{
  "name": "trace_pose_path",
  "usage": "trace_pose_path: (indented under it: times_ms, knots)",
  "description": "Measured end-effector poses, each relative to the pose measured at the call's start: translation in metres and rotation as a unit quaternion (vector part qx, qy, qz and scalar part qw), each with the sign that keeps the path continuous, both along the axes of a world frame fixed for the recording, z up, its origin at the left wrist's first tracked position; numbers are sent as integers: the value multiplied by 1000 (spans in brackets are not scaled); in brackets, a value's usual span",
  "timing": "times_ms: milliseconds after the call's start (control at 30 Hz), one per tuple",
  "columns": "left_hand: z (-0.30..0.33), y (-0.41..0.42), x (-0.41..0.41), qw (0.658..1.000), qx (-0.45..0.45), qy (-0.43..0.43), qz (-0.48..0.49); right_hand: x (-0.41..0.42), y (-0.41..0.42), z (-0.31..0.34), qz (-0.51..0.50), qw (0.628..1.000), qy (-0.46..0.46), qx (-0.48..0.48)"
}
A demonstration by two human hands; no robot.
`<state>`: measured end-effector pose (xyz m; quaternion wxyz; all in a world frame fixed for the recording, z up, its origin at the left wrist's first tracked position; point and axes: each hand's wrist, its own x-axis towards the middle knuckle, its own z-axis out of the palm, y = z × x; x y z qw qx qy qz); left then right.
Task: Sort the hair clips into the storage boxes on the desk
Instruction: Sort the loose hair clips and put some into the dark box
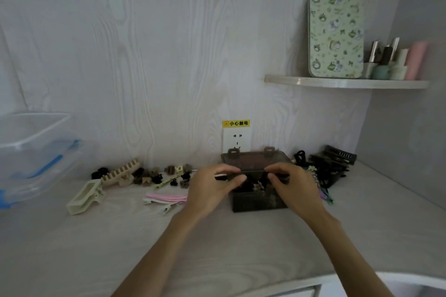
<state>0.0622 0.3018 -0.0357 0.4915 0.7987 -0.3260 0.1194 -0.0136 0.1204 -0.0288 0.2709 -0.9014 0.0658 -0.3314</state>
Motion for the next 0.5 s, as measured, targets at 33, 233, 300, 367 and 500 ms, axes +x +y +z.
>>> trace_pose_path:
  times_ms: [33,233,300,367,500]
  knots:
    - [-1,11,6,999,-13,-11,30,2,6,1,7,1000,-14,1]
    - [-17,97,58,966,46,-50,251,29,75,8,77,996,-44,-32]
    - [-25,119,71,958,106,-45,264,47,101,8,116,992,-13,-43]
    - [-29,129,77,956,140,-31,256,65,121,8,139,988,35,-58]
    - [-35,133,79,958,159,-9,239,99,144,-2,119,981,120,-91]
